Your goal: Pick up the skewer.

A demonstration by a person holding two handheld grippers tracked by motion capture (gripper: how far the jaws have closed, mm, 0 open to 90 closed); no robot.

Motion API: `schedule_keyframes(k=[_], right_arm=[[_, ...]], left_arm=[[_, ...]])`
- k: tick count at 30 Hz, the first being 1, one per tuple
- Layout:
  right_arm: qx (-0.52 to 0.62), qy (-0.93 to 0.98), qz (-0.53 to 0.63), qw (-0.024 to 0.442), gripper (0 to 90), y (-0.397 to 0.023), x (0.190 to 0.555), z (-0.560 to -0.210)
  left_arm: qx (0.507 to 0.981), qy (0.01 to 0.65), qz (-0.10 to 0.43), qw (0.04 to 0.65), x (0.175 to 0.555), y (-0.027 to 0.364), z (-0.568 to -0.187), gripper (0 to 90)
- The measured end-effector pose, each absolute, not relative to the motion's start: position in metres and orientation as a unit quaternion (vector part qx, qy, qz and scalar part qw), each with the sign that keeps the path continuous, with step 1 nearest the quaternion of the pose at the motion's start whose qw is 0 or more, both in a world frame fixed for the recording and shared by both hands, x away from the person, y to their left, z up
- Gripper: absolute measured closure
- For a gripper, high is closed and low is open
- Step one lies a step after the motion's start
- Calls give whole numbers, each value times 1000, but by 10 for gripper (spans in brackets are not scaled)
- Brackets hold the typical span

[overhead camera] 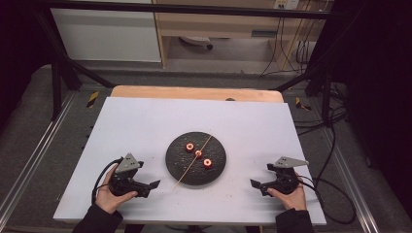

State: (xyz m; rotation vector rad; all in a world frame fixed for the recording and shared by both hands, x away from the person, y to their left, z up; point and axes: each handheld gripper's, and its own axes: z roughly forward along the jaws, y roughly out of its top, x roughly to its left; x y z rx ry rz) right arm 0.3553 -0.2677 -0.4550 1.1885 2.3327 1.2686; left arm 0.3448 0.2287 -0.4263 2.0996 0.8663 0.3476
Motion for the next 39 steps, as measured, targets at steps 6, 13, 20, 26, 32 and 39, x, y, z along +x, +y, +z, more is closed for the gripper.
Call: schedule_keyframes(k=[6, 13, 20, 26, 32, 39], right_arm=[[406, 796, 433, 118, 8, -268, 355, -455], [408, 795, 434, 116, 8, -268, 355, -454], [407, 797, 432, 117, 8, -268, 355, -455], [409, 797, 430, 114, 8, -267, 355, -455], [408, 797, 430, 114, 8, -267, 355, -455], [408, 798, 429, 114, 8, -267, 356, -455]], left_arm=[[834, 341, 138, 410, 347, 219, -419, 58], [837, 338, 136, 409, 352, 208, -411, 60], [843, 331, 139, 400, 356, 192, -406, 61], [848, 330, 138, 390, 361, 176, -404, 66], [856, 326, 132, 379, 367, 159, -403, 69], [865, 327, 131, 357, 374, 139, -407, 95]])
